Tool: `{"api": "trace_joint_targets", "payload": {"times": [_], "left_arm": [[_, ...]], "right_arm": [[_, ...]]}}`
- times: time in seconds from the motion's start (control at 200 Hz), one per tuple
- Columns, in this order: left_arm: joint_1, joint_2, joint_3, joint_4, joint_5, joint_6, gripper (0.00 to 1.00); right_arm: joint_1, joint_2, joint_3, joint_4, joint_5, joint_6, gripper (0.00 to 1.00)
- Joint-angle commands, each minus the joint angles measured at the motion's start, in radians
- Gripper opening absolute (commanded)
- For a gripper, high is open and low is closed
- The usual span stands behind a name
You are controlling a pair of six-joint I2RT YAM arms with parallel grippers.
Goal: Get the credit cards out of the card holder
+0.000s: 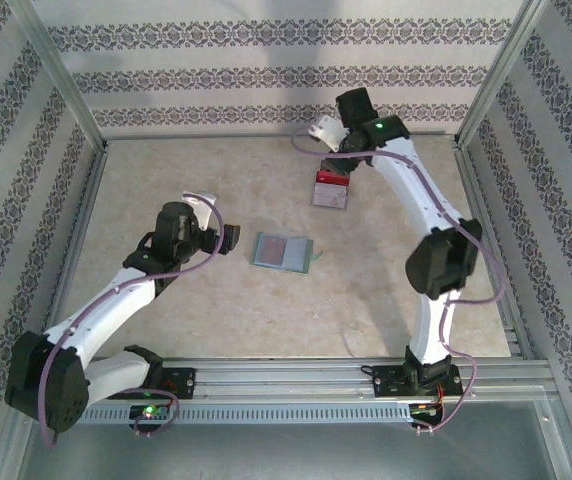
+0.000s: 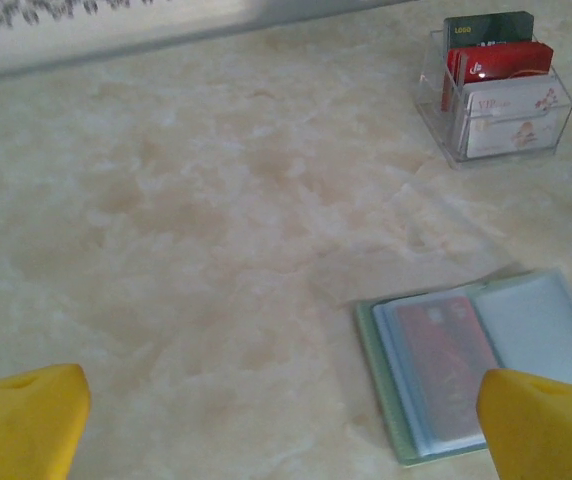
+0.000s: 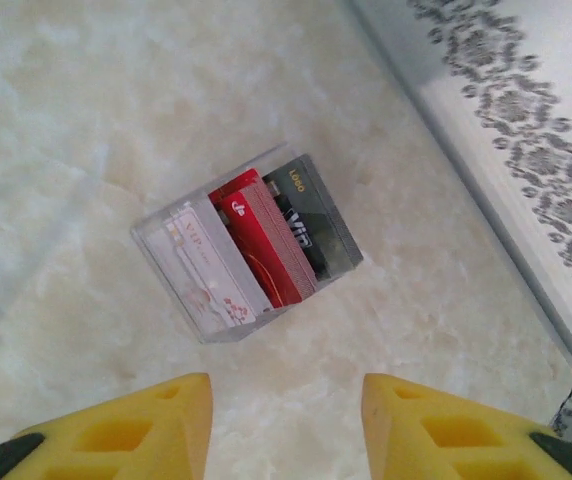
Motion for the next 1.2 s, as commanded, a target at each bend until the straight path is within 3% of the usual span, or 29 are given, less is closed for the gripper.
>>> {"api": "trace_joint_targets", "payload": {"times": [0.0,0.215,0.5,0.725,0.914,1.194], "left_arm": [[0.03,0.063,0.061,-0.1,0.134,-0.177,0.99],[0.04,0.189,0.117,-0.13,0.315,-0.292,0.85],[0.028,0.346,0.172,-0.173,0.471,-0.381,0.72],[-0.005,0.467,0.196,-0.112,0.558,-0.419,0.59],[-0.013,0.569,0.241,-0.061,0.582,-0.425,0.44],[-0.013,0.641,0.275,-0.056,0.551,-0.396,0.41]], "right_arm": [[0.002,-0.126,-0.175,0.101,0.007,0.238,0.49],[-0.024,-0.444,-0.622,0.347,-0.043,0.489,0.7],[-0.062,-0.732,-1.048,0.622,-0.184,0.847,0.98],[-0.101,-0.792,-1.249,0.775,-0.281,1.073,0.98],[-0.102,-0.76,-1.267,0.788,-0.279,1.1,0.98],[-0.107,-0.722,-1.225,0.78,-0.281,1.076,0.98]]}}
